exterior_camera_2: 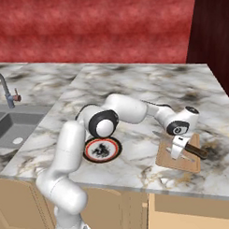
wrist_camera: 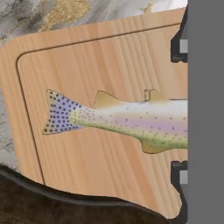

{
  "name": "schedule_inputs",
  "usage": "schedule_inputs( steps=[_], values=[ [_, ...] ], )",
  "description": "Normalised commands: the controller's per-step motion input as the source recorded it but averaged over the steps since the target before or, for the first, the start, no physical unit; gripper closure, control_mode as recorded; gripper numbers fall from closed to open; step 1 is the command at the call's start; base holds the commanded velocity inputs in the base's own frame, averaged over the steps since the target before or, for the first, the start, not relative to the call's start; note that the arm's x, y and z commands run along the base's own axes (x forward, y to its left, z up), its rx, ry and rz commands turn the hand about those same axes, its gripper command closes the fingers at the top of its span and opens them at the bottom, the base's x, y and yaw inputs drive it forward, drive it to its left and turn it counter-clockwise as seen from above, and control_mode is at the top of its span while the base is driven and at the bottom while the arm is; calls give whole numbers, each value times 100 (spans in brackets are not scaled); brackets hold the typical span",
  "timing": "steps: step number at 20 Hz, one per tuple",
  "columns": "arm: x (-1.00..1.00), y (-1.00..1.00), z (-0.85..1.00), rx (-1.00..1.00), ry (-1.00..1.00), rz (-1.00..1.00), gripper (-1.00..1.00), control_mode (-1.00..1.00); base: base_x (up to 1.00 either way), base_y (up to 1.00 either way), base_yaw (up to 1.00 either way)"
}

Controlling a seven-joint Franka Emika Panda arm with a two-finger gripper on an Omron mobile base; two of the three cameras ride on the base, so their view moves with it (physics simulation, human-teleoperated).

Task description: Pick up the knife from the drawer and place it on the cutting board. Then place the meat from the plate to the cutting board.

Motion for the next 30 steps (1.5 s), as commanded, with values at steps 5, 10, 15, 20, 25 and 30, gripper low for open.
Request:
schedule_inputs(
  steps=[5,10,15,20,25,30],
  values=[
    [-34,3,48,-2,0,-9,-100,-100,0,0,0],
    [-44,4,50,-2,0,-9,-100,-100,0,0,0],
    [-81,13,36,-2,-1,-6,-100,-100,0,0,0],
    [-84,55,12,-11,-1,0,-100,-100,0,0,0],
    [-66,73,3,-17,0,0,-100,-100,0,0,0],
    [-49,56,1,-15,0,1,-100,-100,0,0,0]
  ],
)
